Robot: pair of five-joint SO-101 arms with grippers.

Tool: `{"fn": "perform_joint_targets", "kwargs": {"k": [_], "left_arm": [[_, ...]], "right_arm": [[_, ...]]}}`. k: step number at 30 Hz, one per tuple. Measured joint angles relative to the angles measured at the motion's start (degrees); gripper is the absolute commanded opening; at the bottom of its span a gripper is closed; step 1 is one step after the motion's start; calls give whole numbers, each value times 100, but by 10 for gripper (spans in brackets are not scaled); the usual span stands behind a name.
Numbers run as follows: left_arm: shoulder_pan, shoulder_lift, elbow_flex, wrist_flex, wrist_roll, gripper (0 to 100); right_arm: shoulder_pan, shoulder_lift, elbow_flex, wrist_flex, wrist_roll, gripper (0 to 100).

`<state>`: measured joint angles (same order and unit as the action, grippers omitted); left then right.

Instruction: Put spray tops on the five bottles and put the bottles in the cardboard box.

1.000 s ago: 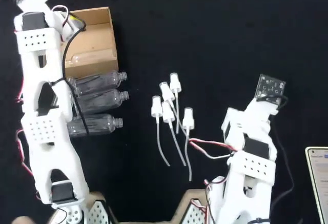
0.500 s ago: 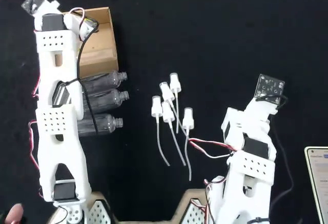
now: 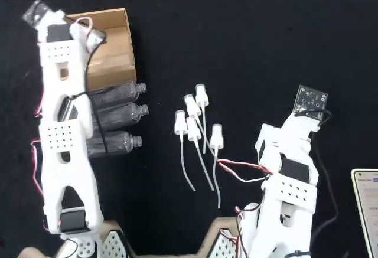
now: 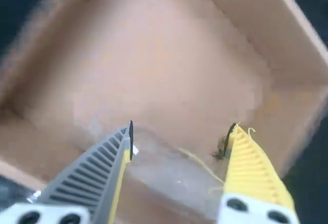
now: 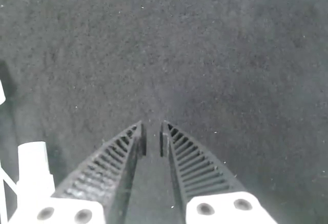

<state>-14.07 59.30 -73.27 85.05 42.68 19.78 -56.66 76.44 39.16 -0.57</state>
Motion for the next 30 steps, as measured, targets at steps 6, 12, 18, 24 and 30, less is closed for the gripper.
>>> {"fn": "perform_joint_targets", "kwargs": {"k": [6,12,18,24,30], "left_arm": [[-290,273,26,-501,-387,297],[-264,308,-18,-571,-536,297],[-264,308,-422,-571,-1178,297],[-62,299,-1433,-343,-3569,293],[492,299,-1829,800,-6971,292]], "right_arm": [[0,0,0,0,0,60],[0,0,0,0,0,60],[0,0,0,0,0,60],[0,0,0,0,0,60],[0,0,0,0,0,60]]}}
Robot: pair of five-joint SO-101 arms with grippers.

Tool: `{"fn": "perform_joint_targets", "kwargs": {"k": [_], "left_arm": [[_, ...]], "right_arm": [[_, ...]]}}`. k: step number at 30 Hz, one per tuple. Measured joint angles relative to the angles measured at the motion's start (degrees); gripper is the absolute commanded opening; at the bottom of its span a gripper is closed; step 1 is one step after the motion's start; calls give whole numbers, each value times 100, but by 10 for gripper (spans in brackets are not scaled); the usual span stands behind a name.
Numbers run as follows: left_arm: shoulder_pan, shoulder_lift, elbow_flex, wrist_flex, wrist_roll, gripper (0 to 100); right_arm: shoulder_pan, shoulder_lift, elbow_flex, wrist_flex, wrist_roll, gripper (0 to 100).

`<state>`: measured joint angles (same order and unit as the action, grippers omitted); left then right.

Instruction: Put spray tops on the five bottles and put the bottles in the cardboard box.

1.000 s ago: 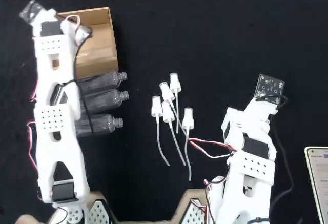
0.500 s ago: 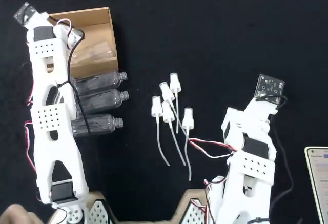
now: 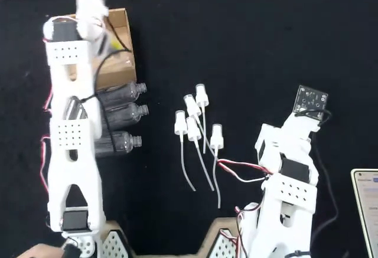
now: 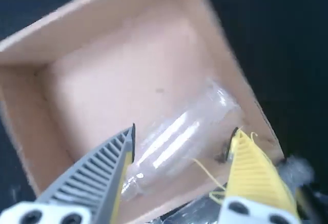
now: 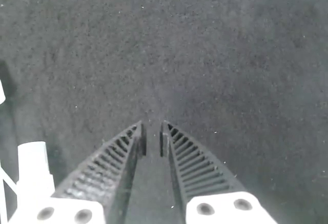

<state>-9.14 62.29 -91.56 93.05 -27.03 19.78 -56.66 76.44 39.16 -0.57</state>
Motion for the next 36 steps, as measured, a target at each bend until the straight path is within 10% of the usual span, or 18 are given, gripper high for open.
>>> {"fn": "perform_joint_targets", "kwargs": {"k": [28,36], "left_arm": [[-114,-9,1574,-721,-2119,286],[-105,-18,1574,-958,-2189,89]], "right_arm": [[0,0,53,0,0,60],[0,0,53,0,0,60]]}}
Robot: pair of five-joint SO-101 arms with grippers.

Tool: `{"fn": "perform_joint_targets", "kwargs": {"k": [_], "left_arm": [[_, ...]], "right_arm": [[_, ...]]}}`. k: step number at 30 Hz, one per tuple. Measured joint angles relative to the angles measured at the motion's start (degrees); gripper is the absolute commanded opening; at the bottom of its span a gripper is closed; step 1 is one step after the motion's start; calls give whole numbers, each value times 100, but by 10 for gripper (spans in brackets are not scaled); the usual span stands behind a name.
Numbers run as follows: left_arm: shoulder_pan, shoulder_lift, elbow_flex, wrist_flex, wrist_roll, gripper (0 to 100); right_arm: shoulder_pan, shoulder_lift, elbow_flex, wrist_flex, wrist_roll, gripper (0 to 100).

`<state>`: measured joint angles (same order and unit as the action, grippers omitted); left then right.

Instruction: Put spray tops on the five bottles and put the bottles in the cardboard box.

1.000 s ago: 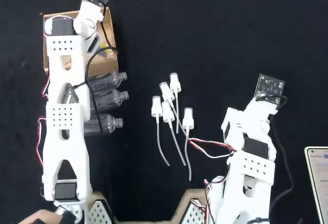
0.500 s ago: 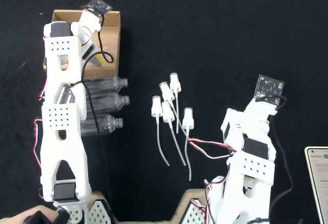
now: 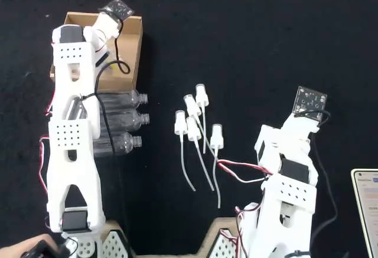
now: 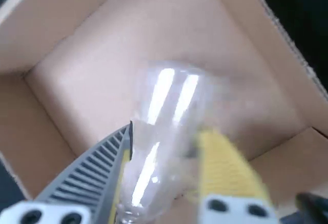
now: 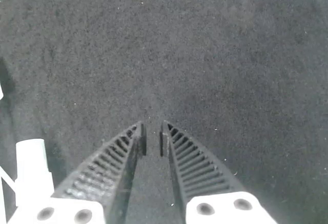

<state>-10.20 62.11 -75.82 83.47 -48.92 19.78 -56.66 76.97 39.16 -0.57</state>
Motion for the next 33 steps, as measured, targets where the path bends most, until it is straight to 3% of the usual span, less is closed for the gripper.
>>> {"fn": "perform_joint_targets", "kwargs": {"k": [13,20,29,33], "left_arm": [[-123,167,-800,53,26,117],[-281,185,-1037,53,26,323],[-422,185,-1037,352,149,289],[-422,185,-1037,519,-457,289]], "right_arm": [[0,0,0,0,0,60],[0,0,0,0,0,60],[0,0,26,0,0,60],[0,0,35,0,0,60]]}}
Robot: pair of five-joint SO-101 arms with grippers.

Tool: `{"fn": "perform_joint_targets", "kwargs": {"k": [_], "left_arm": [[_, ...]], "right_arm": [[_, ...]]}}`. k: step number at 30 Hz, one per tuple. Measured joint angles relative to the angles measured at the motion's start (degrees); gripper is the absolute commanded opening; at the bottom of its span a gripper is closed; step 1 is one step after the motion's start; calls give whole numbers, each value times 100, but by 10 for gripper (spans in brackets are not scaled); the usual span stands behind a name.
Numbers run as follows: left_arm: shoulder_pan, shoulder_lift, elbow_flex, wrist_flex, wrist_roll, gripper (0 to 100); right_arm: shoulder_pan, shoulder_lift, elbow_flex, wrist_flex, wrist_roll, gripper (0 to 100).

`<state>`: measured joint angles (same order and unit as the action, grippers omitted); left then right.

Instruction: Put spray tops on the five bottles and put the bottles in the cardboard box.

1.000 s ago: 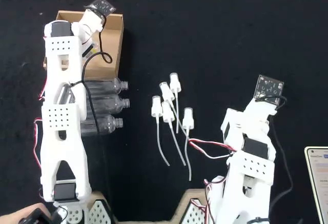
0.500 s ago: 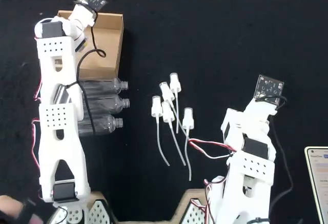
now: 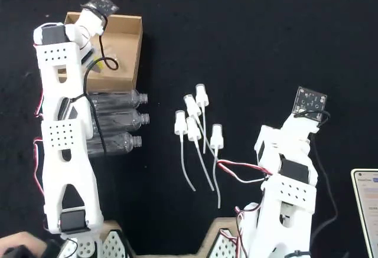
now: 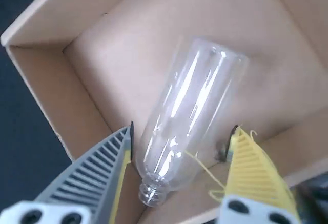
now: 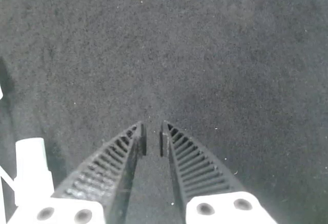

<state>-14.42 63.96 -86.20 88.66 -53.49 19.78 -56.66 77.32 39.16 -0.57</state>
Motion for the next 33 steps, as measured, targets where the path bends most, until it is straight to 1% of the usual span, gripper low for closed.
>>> {"fn": "perform_joint_targets", "kwargs": {"k": [4,9,13,20,22,25,28,33], "left_arm": [[9,0,158,-88,-308,289],[9,0,958,-730,-475,289],[18,0,1424,-1046,-510,289],[18,-9,1495,-1196,-510,284],[18,-9,1495,-1196,-510,228],[26,-9,1495,-1196,-536,101],[35,-9,1503,-1187,-519,125],[35,-9,1503,-1187,-519,127]], "right_arm": [[0,0,0,0,0,60],[0,0,0,0,0,60],[0,0,0,0,0,60],[0,0,0,0,0,60],[0,0,0,0,0,60],[0,0,0,0,0,60],[0,0,0,0,0,60],[0,0,0,0,0,60]]}}
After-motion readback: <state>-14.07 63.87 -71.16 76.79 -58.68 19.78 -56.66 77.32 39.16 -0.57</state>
